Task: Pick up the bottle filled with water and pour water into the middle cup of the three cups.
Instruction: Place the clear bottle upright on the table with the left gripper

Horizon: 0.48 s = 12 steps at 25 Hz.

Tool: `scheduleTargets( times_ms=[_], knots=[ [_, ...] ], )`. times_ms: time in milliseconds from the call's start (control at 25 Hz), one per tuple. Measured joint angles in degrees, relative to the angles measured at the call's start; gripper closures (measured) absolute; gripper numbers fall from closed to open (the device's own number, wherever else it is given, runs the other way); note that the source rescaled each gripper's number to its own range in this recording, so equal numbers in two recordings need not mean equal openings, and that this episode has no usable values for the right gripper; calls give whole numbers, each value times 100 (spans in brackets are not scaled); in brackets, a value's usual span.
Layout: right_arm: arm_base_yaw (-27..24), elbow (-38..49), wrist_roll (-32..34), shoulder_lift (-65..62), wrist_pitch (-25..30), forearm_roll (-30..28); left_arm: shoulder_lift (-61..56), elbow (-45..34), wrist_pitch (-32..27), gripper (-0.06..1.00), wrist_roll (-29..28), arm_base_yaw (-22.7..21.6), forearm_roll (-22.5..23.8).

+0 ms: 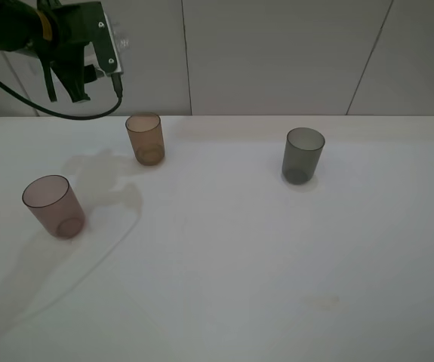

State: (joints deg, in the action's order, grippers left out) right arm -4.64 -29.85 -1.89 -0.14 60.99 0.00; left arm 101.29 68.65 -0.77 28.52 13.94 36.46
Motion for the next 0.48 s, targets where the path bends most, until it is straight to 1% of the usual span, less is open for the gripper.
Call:
scheduleTargets(
  times_ms=[160,280,400,480],
  knots=[
    [0,0,0,0,0,0,-208,0,77,93,-613,383,-847],
    [0,0,0,0,0,-34,-217,0,77,93,-943,745,-1496],
    [0,0,0,0,0,0,-217,0,112,93,-1063,1152,-2191],
    [0,0,0,0,0,0,-217,-6,125,93,-1078,1414,-2524]
  ],
)
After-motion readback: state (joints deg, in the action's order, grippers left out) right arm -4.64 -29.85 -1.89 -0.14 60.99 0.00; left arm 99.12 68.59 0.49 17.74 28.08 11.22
